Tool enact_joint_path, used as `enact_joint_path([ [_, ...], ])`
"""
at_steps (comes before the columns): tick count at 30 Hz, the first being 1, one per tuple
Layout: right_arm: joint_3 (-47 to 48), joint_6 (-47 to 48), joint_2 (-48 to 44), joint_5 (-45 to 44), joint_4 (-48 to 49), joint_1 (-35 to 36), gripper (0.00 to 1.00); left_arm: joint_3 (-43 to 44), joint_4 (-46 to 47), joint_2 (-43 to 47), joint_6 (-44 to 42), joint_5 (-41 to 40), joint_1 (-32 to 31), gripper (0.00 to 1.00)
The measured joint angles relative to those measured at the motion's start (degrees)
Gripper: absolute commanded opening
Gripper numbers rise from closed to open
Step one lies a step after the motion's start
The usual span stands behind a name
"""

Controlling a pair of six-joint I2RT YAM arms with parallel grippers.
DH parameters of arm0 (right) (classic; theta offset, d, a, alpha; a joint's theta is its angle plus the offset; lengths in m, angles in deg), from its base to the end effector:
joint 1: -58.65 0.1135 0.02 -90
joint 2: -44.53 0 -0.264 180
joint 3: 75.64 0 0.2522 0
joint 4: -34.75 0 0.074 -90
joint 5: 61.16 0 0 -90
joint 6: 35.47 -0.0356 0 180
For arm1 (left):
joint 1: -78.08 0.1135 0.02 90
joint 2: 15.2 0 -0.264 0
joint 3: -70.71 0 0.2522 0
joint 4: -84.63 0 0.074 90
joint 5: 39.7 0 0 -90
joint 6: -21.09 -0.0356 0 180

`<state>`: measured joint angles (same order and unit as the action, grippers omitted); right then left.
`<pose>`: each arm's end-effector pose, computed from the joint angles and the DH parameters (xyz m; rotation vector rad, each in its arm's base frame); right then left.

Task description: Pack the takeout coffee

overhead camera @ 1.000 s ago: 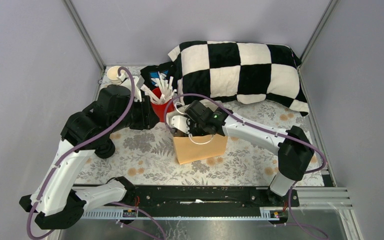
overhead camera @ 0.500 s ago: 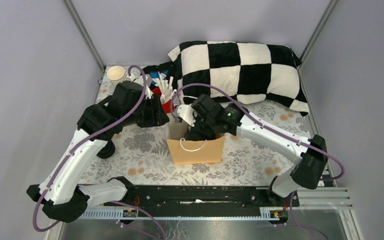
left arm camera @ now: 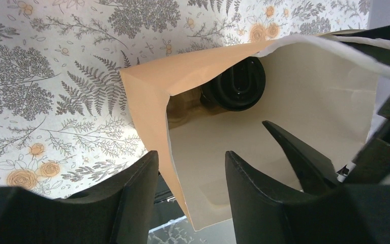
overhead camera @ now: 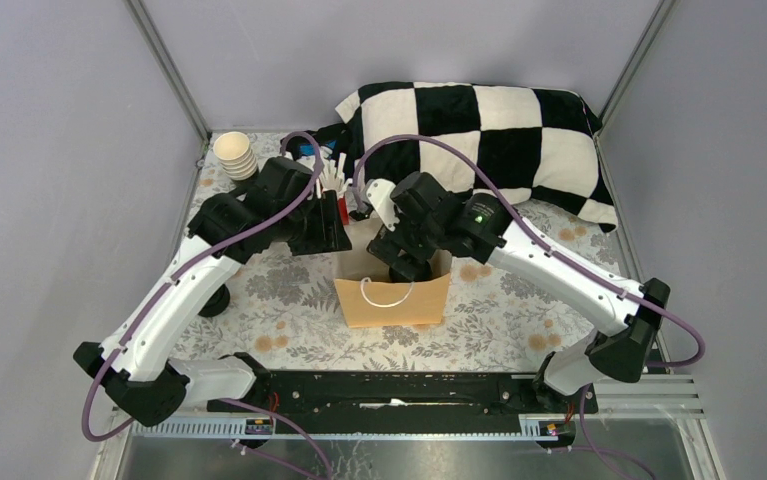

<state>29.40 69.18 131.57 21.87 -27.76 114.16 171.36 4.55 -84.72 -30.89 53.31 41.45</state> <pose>0.1871 0.2648 0.3784 -1.3011 1.9570 0.2097 0.1718 -0.1301 0.4086 -0.0058 2.5311 -0.6274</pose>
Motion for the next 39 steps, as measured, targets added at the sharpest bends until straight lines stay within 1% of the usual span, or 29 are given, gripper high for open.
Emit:
enact_joint_path([
  [4,3.9,-5.4,-0.4,-0.1,-3.5,0.1,1.0,-0.3,0.0,-1.4,0.0,0.8,0.0,0.44],
  [6,6.8,-8.5,-0.4,-0.4,-5.1,0.2,1.0,-0.5,-0.1,-2.3,0.1,0.8,0.0,0.42],
  [12,17.3,-23.7,-1.0,-6.3,-10.6,0.4,1.0,-0.5,-1.3,-3.8,-0.3,0.4,0.0,0.35],
  [16,19.4,-33.6,-2.8,-11.9,-15.0,0.2,1.0,0.5,-2.3,-4.9,-0.8,-0.5,0.0,0.29],
  [20,19.4,-39.8,-2.3,-14.9,-19.7,-0.5,0.99,1.7,-3.3,-6.3,-1.6,-1.5,0.0,0.22],
  [21,19.4,-41.0,-1.5,-15.2,-21.0,-0.9,0.97,1.9,-3.5,-6.6,-1.7,-1.6,0.0,0.21],
  [25,18.7,-43.8,2.4,-16.0,-24.6,-3.6,0.83,2.4,-4.0,-7.3,-2.2,-1.9,0.0,0.16],
  [27,17.0,-44.4,3.4,-15.9,-25.0,-4.9,0.67,2.6,-4.4,-7.5,-2.4,-2.0,0.0,0.14],
  [30,14.5,-44.7,3.9,-15.8,-25.4,-5.7,0.41,3.7,-5.0,-8.0,-2.6,-2.0,0.0,0.12],
  [34,14.2,-44.4,4.8,-15.0,-25.8,-5.8,0.11,7.1,-6.0,-9.3,-2.7,-2.2,0.0,0.07],
  [35,14.2,-44.3,4.9,-14.8,-25.9,-5.8,0.06,7.8,-6.1,-9.4,-2.9,-2.2,0.0,0.05],
  [36,14.4,-44.2,5.0,-14.6,-26.1,-5.8,0.03,8.6,-6.3,-9.4,-3.0,-2.2,0.0,0.03],
  [37,15.0,-44.3,5.3,-14.4,-26.7,-5.8,0.02,9.2,-6.5,-9.4,-3.0,-2.2,0.0,0.0],
  [39,18.2,-44.3,6.6,-13.9,-28.6,-5.8,0.0,11.0,-7.7,-9.6,-3.0,-2.2,0.0,0.0],
])
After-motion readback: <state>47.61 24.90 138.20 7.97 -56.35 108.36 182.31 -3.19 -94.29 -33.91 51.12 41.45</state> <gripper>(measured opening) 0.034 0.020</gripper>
